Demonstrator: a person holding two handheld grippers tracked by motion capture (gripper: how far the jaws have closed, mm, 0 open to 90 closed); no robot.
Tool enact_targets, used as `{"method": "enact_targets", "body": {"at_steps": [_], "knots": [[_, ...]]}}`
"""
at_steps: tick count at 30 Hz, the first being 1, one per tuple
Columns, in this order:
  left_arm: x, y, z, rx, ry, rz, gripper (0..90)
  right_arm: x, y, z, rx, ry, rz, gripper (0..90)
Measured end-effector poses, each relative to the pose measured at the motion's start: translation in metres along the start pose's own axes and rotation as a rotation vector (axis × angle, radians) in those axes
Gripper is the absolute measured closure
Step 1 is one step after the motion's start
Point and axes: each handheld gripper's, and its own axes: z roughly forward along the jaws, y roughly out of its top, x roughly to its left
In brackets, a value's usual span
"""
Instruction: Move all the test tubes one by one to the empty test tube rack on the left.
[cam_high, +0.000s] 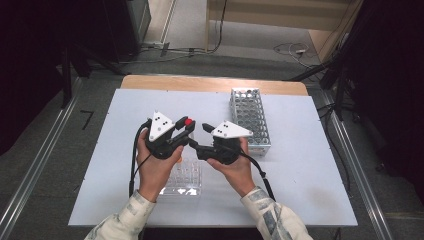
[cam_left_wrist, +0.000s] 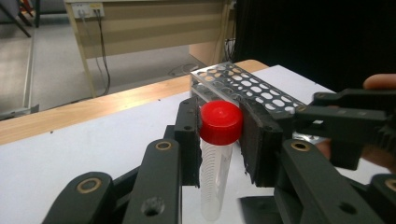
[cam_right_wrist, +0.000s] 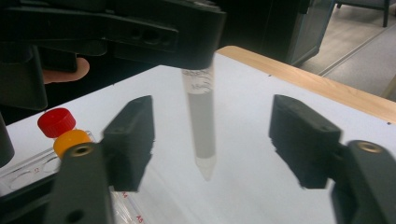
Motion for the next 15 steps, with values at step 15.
{"method": "enact_targets", "body": {"at_steps": [15], "knots": [[0.019, 0.002, -0.014, -0.012, 0.051, -0.029, 71.2, -0.027, -0.007, -0.023, 0.007, -0.043, 0.036, 20.3]]}}
